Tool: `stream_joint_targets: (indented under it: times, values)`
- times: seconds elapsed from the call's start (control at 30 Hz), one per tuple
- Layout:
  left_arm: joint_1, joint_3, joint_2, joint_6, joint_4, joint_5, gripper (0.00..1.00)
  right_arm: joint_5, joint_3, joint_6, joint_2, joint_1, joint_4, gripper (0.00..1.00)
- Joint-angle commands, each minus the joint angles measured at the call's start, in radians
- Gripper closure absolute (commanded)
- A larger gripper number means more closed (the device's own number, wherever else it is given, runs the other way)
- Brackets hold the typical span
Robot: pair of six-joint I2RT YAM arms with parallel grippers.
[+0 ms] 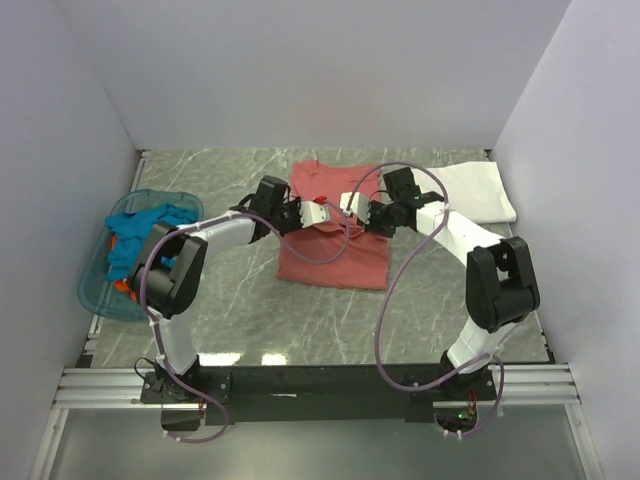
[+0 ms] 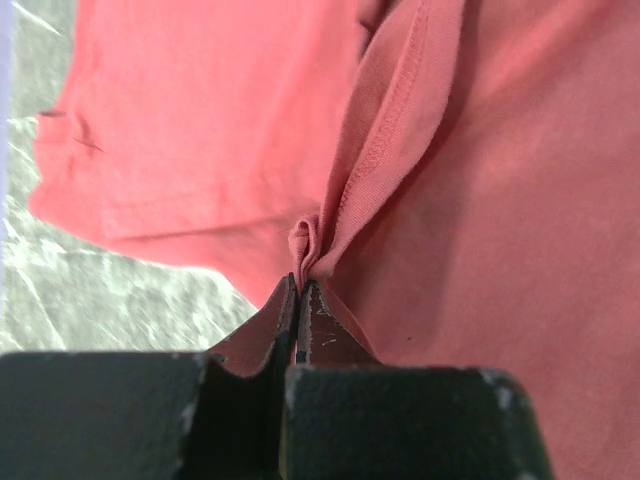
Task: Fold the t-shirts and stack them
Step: Fold the tshirt
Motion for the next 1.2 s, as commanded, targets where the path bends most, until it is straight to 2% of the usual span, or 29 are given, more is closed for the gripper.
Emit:
stream_joint_targets:
  times: [0.0, 0.57, 1.17]
  values:
    - [0.005, 0.092, 0.029, 0.017, 0.028, 0.029, 1.0, 0.006, 0.071, 0.021, 0.029, -0.012, 0.036, 1.0]
    - [0.045, 0.238, 0.148, 0.007, 0.022, 0.016, 1.0, 0.041, 0.249, 0.066, 0.191, -0.053, 0.048, 1.0]
    - [0.051, 0.29, 0.197, -0.01, 0.022, 0.045, 1.0, 0.05, 0.288, 0.067, 0.231, -0.064, 0.036, 1.0]
